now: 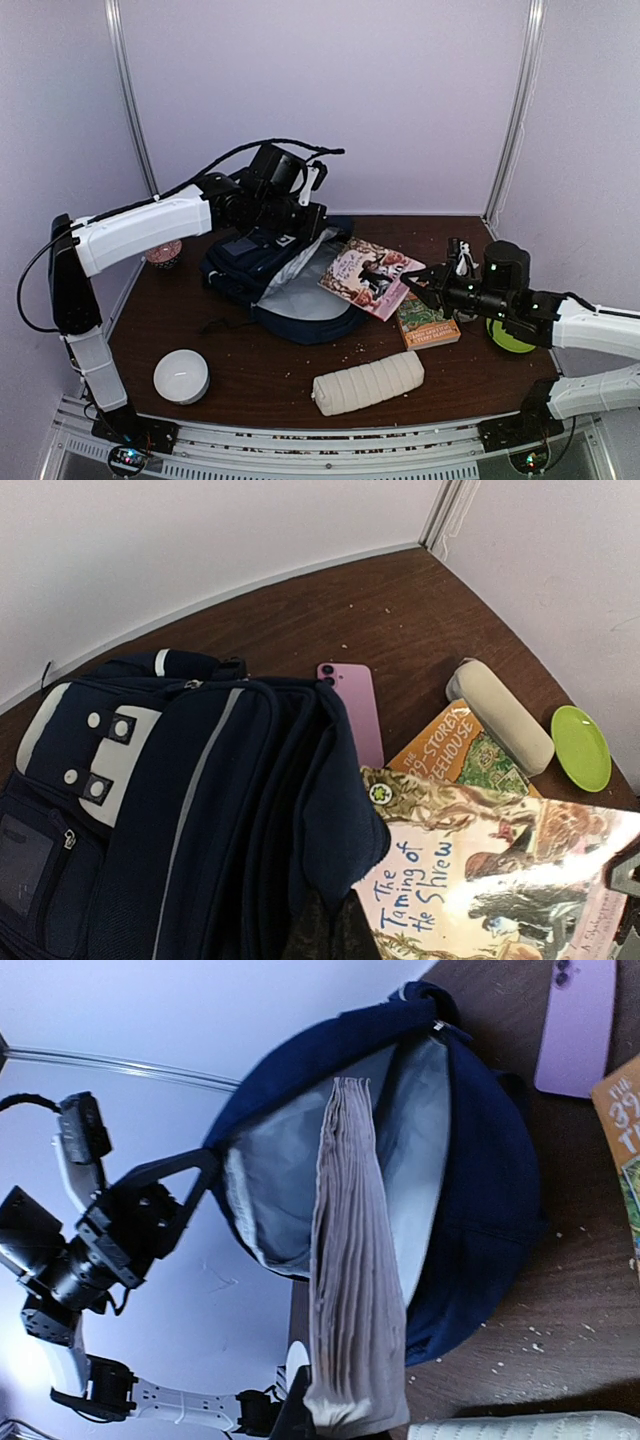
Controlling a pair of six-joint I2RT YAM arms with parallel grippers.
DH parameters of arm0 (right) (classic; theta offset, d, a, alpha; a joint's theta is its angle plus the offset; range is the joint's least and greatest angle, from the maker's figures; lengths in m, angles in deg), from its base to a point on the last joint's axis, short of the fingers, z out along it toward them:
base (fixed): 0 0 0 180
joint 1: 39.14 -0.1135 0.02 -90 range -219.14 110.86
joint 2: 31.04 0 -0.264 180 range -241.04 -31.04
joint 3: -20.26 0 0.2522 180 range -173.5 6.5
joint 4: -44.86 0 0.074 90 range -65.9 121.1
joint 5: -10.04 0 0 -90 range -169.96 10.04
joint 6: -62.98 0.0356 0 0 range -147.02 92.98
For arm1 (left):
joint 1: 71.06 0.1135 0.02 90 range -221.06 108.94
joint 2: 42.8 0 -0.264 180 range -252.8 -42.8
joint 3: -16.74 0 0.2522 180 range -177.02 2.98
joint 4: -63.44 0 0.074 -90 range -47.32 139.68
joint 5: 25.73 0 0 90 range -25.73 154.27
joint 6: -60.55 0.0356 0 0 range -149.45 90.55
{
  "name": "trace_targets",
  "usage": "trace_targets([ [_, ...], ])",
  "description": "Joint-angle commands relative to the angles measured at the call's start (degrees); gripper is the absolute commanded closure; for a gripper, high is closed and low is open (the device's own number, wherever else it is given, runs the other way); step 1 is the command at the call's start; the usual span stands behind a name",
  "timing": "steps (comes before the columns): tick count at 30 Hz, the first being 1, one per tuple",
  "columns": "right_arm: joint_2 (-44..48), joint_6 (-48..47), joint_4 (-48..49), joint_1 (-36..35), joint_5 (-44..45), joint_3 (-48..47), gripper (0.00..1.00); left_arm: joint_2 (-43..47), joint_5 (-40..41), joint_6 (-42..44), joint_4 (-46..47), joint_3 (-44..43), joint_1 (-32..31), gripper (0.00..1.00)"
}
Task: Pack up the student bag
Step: Place the book in the student bag.
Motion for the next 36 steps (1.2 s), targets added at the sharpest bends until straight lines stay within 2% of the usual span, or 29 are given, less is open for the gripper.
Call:
trace_targets([
  [1, 0.59, 0.97, 1.26, -0.14, 0.84, 3.92, 1.00, 0.60, 0.04, -0.74, 9.53, 0.46, -0.12, 1.00],
  [8, -1.20, 0.54, 1.19, -0.10, 0.74, 2.22, 1.00, 0.77, -0.98, -1.66, 11.44, 2.44, -0.33, 1.00],
  [16, -13.96, 5.35, 11.22, -0.18, 1.07, -2.76, 1.00, 3.14, -0.43, -3.31, 12.78, 2.61, -1.93, 1.00],
  [20, -21.20, 7.76, 17.98, -0.19, 3.52, -4.53, 1.00, 4.85, -0.38, -5.00, 13.17, 3.12, -2.39, 1.00],
  [24, -28.02, 11.80, 30.18, -0.21, 3.72, -4.95, 1.00, 6.69, -1.11, -6.58, 13.47, 4.02, -2.56, 1.00],
  [28, -33.92, 14.55, 37.82, -0.18, 4.73, -6.32, 1.00, 8.17, -2.51, -7.74, 13.56, 4.65, -2.90, 1.00],
  [36, -43.68, 15.67, 38.31, -0.36, 6.54, -15.53, 1.00, 9.47, -4.83, -9.35, 13.46, 4.84, -3.96, 1.00],
])
